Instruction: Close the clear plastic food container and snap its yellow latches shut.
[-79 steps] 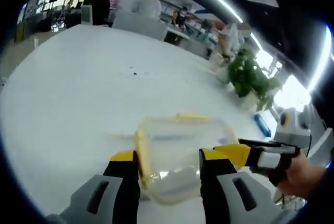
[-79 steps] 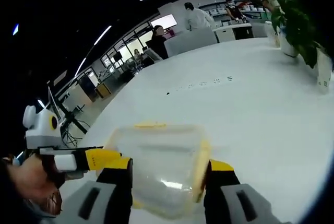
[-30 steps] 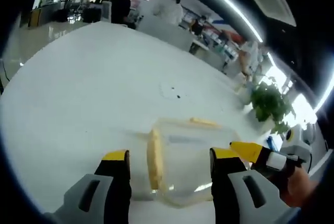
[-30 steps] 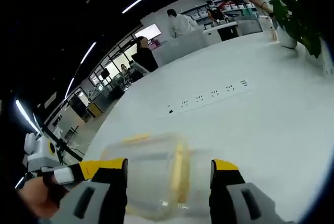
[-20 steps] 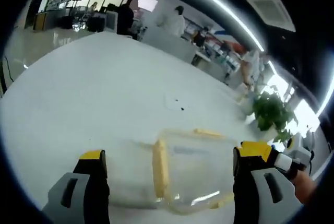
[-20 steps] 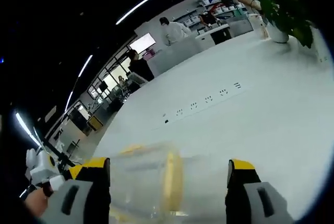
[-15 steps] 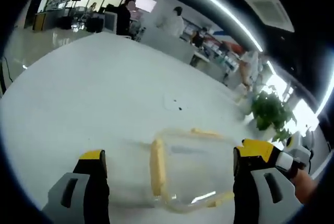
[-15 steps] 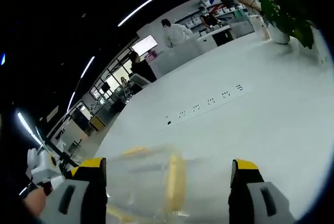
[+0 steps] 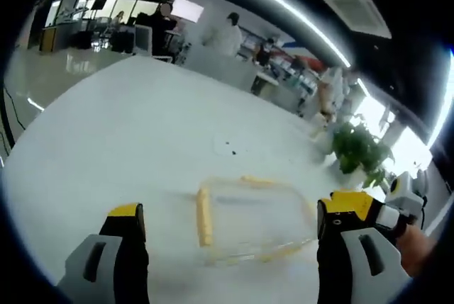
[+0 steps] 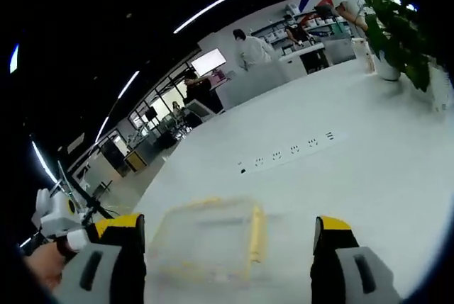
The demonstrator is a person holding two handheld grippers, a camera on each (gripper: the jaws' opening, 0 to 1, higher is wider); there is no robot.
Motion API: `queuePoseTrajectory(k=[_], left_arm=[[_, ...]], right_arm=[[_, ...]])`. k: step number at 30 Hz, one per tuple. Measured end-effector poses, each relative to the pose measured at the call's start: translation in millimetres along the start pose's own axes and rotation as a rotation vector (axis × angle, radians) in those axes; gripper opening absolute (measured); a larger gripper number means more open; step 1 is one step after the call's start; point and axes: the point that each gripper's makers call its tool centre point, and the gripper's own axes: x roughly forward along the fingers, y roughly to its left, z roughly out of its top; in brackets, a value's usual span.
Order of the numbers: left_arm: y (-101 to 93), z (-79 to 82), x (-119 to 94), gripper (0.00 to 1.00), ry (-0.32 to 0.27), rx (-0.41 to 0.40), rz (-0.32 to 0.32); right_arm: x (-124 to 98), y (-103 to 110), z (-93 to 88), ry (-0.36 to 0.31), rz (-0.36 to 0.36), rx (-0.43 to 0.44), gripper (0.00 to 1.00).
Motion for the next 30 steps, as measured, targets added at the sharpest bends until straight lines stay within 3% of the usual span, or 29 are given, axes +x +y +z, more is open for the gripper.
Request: queuePoseTrajectory(k=[12, 18, 26, 29, 30], left_arm=[[-19.5, 9.2, -64.8, 0.99, -0.006, 0.157, -0.054], [-24.0, 1.3, -102.4, 0.99, 0.029, 0.247, -0.078], [-18.9, -0.9, -155.6, 0.99, 0.028, 0.271, -0.106], [-17.0, -0.9, -178.3, 0.99, 0.018, 0.355, -0.108], [-16.9, -2.5, -183.0, 0.99, 0.023, 0.350, -0.107]], right_arm=[[-72.0, 16.5, 9.0, -0.019, 0.005, -0.086, 1.00], [-108.5, 28.4, 0.9, -0.009, 0.018, -0.162, 1.00], [-155.2, 35.4, -11.4, -0.008, 0.014, -0.193, 1.00], [-174.4, 35.6, -11.0, -0.017, 0.014, -0.205, 1.00], [-182.1, 34.9, -11.9, -0.018, 0.013, -0.206, 1.00]])
